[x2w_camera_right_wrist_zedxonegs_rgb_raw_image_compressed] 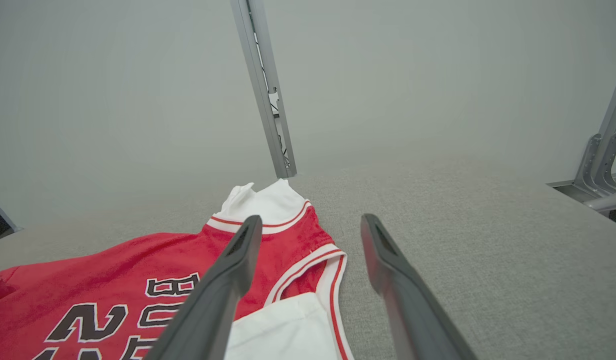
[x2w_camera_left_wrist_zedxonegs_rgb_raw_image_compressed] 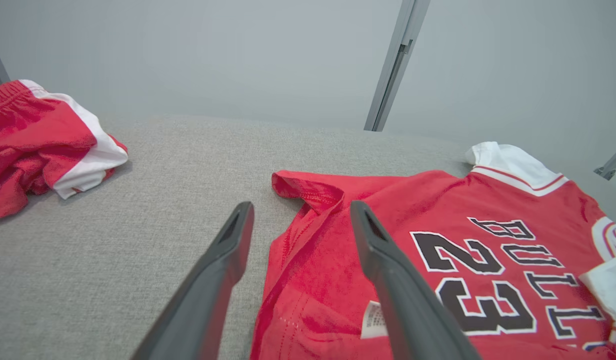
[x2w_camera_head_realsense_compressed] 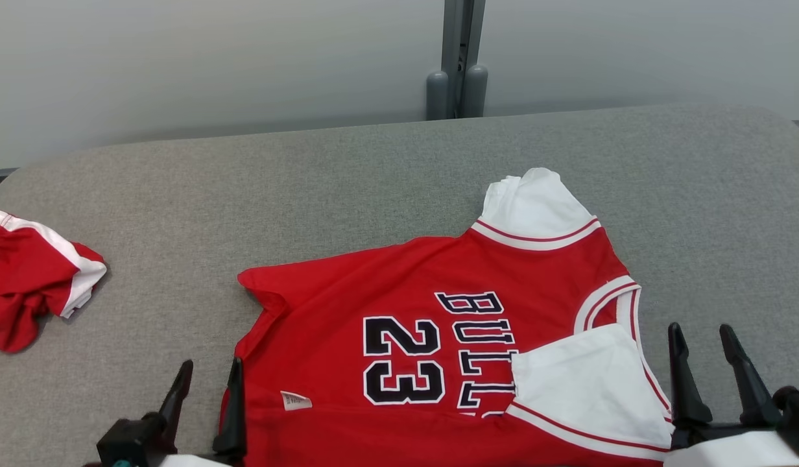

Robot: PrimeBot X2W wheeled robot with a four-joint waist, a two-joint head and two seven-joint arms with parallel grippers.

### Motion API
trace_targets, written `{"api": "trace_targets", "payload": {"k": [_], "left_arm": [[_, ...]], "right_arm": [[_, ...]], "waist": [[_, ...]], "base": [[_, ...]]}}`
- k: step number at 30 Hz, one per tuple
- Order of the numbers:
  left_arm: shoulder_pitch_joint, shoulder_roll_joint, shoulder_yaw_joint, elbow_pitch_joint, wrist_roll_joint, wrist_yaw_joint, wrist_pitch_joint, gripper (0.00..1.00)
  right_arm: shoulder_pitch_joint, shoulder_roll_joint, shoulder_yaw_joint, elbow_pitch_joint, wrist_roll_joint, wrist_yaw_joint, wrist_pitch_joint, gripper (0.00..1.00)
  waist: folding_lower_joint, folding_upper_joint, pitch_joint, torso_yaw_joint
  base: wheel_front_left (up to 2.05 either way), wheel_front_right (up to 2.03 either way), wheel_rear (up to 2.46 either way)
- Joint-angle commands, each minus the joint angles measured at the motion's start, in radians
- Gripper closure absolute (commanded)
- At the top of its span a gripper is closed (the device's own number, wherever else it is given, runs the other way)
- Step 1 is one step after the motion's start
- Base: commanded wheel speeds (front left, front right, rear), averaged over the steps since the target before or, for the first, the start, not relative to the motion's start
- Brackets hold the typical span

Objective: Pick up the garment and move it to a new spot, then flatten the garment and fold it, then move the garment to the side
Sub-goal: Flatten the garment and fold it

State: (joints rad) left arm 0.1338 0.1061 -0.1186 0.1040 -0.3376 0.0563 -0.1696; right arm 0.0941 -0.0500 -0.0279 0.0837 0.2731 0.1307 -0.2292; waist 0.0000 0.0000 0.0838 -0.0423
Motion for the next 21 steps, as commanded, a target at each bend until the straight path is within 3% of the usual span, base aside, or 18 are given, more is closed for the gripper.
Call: {"api": "trace_targets", "payload": {"k": [1, 12, 17, 21], "left_arm": [[-0.035, 0.008, 0.006, 0.0, 0.02, 0.015, -0.016, 0.0], [-0.151, 0.018, 0.0, 0.033, 0.039, 0.031, -0.019, 0.0], [-0.257, 0.02, -0.005, 0.048, 0.014, 0.008, 0.023, 0.0], [-0.399, 0.038, -0.01, 0.121, -0.016, -0.034, 0.106, 0.0]], "right_arm": [[-0.02, -0.003, -0.007, -0.025, -0.025, 0.0, 0.005, 0.0], [-0.061, -0.003, 0.001, -0.061, -0.033, 0.0, 0.027, 0.0], [-0.08, -0.003, 0.004, -0.065, -0.021, 0.0, 0.02, 0.0], [-0.113, -0.003, 0.02, -0.066, -0.022, 0.0, 0.013, 0.0]], "waist": [[0.0, 0.0, -0.003, -0.001], [0.0, 0.0, 0.032, 0.006], [0.0, 0.0, 0.079, 0.013], [0.0, 0.0, 0.133, 0.005]], "base": [[0.0, 0.0, 0.0], [0.0, 0.0, 0.0], [0.0, 0.0, 0.0], [0.0, 0.0, 0.0]]}}
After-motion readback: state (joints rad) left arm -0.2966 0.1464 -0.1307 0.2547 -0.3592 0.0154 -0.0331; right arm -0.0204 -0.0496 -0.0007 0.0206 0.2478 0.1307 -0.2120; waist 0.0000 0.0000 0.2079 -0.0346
